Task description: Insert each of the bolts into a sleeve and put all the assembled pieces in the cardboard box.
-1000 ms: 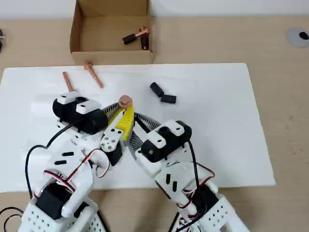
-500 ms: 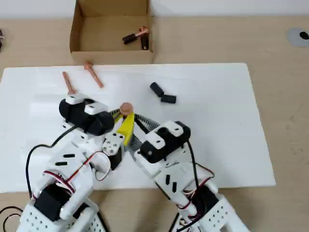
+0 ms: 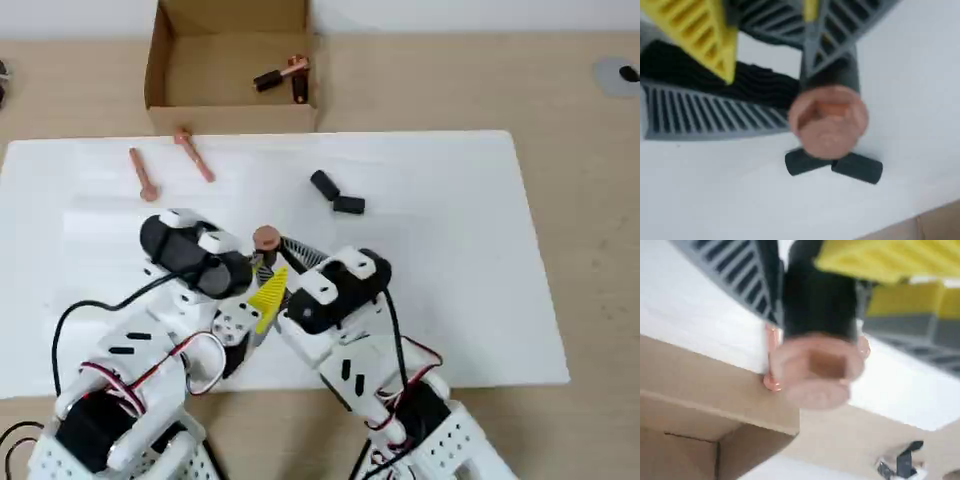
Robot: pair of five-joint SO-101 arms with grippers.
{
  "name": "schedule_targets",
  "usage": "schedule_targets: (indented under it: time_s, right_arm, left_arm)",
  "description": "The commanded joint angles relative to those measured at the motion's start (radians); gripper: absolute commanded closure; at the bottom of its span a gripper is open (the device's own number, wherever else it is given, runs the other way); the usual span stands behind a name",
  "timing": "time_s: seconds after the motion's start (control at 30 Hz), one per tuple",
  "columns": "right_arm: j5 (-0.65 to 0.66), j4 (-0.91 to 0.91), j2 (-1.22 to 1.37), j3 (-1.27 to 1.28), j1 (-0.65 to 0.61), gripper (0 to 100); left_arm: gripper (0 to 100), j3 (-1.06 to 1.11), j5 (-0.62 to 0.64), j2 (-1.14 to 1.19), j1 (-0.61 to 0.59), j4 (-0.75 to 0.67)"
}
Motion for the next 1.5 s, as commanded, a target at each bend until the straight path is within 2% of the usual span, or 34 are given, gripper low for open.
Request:
schedule_targets:
  time_s: [0.0, 0.17, 0.3, 0.5, 0.67, 0.83, 0.93, 1.03, 1.2, 1.47]
  right_arm:
    - [-0.006, -0.023, -0.159, -0.004, 0.01, 98.7]
    - [0.0, -0.021, -0.154, -0.007, 0.031, 98.7]
    - [0.137, -0.014, -0.097, -0.004, 0.059, 98.7]
    - [0.245, -0.126, -0.002, 0.001, 0.119, 98.7]
    - [0.285, -0.21, 0.096, -0.048, 0.211, 98.7]
    - [0.285, -0.213, 0.303, -0.248, 0.234, 98.7]
    - [0.287, -0.215, 0.492, -0.395, 0.234, 98.7]
    - [0.288, -0.216, 0.679, -0.533, 0.234, 98.7]
    - [0.334, -0.295, 0.929, -0.71, 0.231, 98.7]
    - [0.353, -0.301, 1.279, -0.969, 0.257, 98.7]
  left_arm:
    - [89, -0.029, -0.043, 0.004, -0.063, 0.032]
    - [89, -0.109, -0.094, 0.004, -0.218, 0.028]
    - [89, -0.132, -0.098, 0.004, -0.331, 0.025]
    - [89, -0.175, -0.091, 0.004, -0.47, 0.025]
    - [89, -0.126, -0.091, 0.005, -0.588, 0.015]
    - [89, 0.095, -0.069, 0.005, -0.749, -0.172]
    - [89, 0.187, 0.054, 0.005, -0.839, -0.288]
    - [89, 0.215, 0.117, 0.004, -0.876, -0.31]
    - [89, 0.25, 0.114, 0.004, -0.884, -0.308]
    - [89, 0.333, 0.114, 0.004, -0.885, -0.31]
